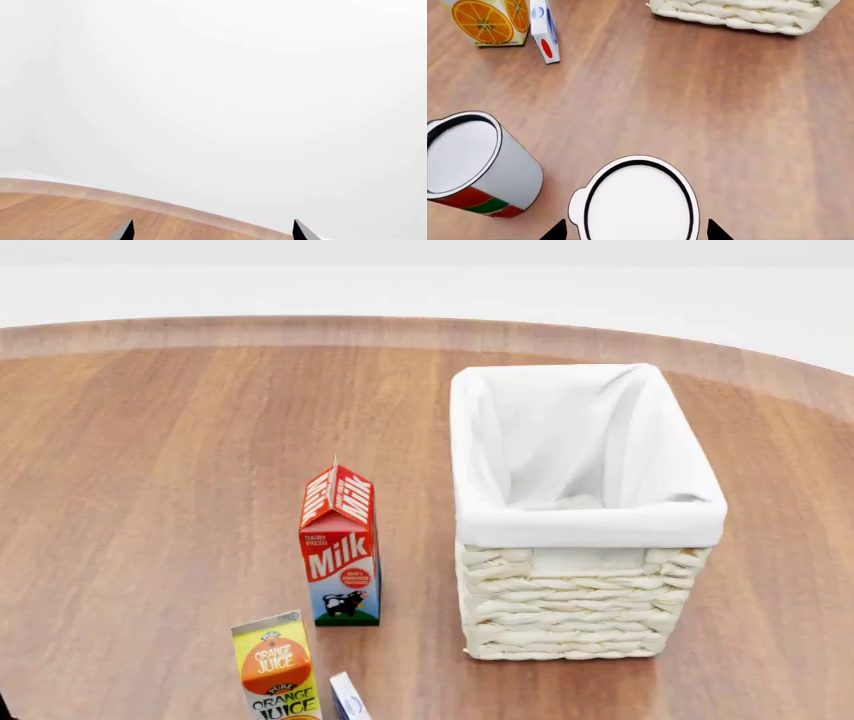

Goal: Pick up the alphabet soup, and put it in the basket.

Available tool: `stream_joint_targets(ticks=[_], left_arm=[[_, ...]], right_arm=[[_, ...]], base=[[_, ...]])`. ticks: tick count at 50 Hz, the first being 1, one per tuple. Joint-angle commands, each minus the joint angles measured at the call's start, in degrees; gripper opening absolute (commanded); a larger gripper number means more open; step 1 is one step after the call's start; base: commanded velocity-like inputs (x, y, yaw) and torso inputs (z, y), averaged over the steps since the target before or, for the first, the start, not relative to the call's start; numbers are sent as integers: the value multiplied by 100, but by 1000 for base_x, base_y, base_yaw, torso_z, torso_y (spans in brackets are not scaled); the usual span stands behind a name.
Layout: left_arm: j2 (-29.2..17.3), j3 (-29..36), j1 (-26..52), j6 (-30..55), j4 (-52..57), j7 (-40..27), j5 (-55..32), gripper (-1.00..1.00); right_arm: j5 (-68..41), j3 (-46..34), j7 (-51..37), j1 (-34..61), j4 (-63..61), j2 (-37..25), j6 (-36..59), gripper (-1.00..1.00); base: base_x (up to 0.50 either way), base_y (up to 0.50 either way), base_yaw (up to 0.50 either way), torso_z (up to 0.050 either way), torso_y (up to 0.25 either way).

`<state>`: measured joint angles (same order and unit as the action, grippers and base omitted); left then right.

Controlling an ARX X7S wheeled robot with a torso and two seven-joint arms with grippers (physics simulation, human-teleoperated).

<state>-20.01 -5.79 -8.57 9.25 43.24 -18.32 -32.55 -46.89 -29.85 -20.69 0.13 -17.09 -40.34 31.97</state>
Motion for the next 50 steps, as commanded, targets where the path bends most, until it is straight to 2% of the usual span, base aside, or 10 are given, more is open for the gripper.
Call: stream_joint_targets(ticks=[1, 12, 13, 24, 33, 37, 38, 40, 42, 50], left_arm=[[-30, -27, -11, -15, 9, -33, -40, 100], [-55, -19, -32, -24, 41, -55, -52, 100], [-58, -22, -36, -24, 47, -59, -57, 100], [-83, -20, -48, -47, 68, -75, -71, 100], [-91, 3, -60, -71, 67, -81, -57, 100], [-92, 25, -55, -81, 53, -80, -44, 100], [-92, 34, -51, -80, 51, -81, -39, 100], [-95, 52, -40, -75, 49, -82, -32, 100], [-103, 50, -35, -68, 56, -91, -46, 100], [-119, 80, -7, -57, 53, -106, -54, 100]], right_arm=[[11, -64, 73, 88, 170, 68, 42, 100], [33, -102, 77, 68, 127, 48, 38, 100], [15, -91, 78, 62, 127, 48, 35, -100], [-24, 82, -106, -14, 32, 17, -91, -100], [28, 871, -887, -520, -626, -151, -841, -100], [323, 1131, -1228, -756, -1021, -245, -1224, -100], [804, 1110, -1422, -817, -1248, -333, -1359, -100], [751, 1215, -1423, -915, -1374, -352, -1512, -100], [1209, 1143, -1614, -931, -1556, -435, -1516, -100], [2138, 1313, -1633, -1396, -2098, -559, -2549, -100]], base=[[0, 0, 0, 0, 0], [0, 0, 0, 0, 0], [0, 0, 0, 0, 0], [0, 0, 0, 0, 0], [0, 0, 0, 0, 1], [0, 0, 0, 0, 0], [0, 0, 0, 0, 0], [0, 0, 0, 0, 0], [0, 0, 0, 0, 0], [0, 0, 0, 0, 1]])
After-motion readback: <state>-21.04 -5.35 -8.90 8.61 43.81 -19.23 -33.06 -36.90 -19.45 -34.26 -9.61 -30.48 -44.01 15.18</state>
